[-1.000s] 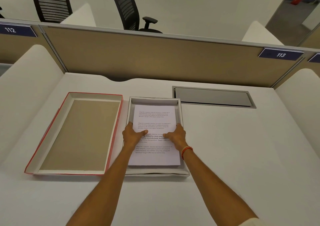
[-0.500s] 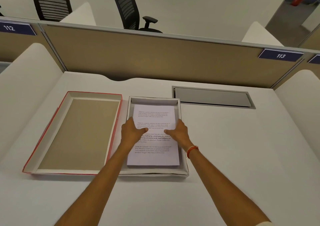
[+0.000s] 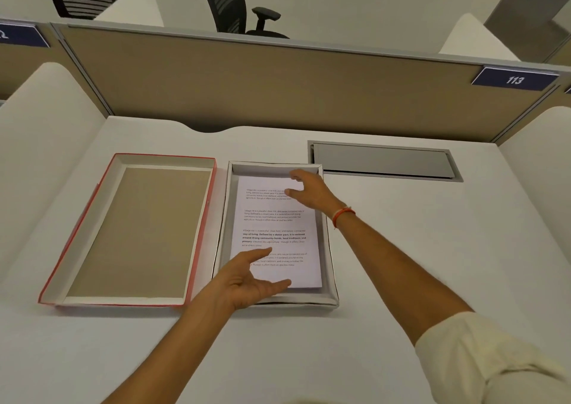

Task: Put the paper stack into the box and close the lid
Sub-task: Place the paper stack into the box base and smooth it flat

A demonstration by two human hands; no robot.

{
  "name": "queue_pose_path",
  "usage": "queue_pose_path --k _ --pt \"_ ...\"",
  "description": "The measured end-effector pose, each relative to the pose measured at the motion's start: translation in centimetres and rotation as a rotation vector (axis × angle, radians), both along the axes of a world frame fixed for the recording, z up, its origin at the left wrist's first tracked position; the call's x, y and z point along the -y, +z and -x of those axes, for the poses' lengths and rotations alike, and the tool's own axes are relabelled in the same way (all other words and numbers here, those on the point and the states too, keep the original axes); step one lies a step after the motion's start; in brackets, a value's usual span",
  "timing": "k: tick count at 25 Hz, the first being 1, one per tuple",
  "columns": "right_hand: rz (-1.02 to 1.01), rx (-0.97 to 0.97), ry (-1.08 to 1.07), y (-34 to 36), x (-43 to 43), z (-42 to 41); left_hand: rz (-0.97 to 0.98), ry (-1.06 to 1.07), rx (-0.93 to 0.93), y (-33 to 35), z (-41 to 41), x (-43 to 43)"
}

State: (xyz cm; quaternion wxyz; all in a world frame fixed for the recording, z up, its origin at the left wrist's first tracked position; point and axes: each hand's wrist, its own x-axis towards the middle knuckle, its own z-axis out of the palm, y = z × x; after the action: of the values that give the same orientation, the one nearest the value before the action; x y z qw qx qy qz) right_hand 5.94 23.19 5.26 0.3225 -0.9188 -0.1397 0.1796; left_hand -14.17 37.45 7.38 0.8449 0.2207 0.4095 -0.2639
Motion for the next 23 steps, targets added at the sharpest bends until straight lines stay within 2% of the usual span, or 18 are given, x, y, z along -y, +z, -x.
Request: queue_pose_path --k 6,14,23 --pt "0.103 -0.043 0.098 -0.6 -1.6 -2.3 -0.096 -0.003 -0.063 -1.5 -0.2 0.9" --pt "0.129 -0.095 0.161 -1.4 -2.7 -5.8 -0.101 0.008 -0.175 -2.8 -1.0 1.2" --pt "0.168 -0.168 0.203 -2.5 -3.9 -8.0 -0.066 0.013 -0.185 -3.5 -1.3 1.2"
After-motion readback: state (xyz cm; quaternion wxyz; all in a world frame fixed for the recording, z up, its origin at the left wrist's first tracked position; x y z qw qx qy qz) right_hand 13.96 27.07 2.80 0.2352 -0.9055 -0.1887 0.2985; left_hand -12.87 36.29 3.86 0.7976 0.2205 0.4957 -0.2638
